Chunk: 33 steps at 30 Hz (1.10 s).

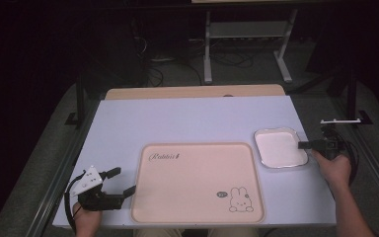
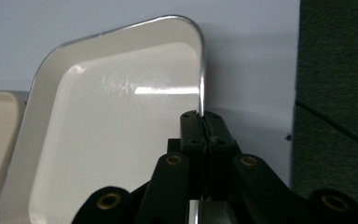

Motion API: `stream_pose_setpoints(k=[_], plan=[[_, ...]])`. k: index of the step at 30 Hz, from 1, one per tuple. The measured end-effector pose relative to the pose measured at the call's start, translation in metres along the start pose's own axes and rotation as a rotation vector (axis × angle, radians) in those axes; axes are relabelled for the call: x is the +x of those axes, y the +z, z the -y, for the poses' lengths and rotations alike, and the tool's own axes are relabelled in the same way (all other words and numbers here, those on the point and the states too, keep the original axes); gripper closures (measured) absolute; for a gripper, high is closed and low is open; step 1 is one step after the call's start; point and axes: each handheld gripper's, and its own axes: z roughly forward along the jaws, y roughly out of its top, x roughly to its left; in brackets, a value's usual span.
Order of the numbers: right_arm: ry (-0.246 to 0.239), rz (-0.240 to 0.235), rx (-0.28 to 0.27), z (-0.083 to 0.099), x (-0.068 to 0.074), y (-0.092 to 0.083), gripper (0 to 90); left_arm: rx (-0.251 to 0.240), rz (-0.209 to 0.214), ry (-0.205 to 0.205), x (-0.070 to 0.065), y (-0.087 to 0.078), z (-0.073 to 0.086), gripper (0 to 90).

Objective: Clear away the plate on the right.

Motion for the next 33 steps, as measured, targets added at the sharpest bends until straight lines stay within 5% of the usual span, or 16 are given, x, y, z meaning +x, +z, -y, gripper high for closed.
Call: stream_pose_setpoints(k=[7, 13, 33], plan=[[0.035, 0.006, -0.018, 0.003, 0.003, -0.008, 88.4, -0.005, 0.002, 0.001, 0.0, -0.001, 0.0, 13.9], [0.083, -0.054, -0.069, 0.01, 0.004, -0.022, 88.5, -0.014, 0.002, 0.003, -0.001, -0.003, -0.001, 14.0], [0.107, -0.133, -0.165, 0.04, 0.032, -0.088, 88.6, -0.025, 0.001, -0.006, -0.001, -0.004, -0.001, 14.0]])
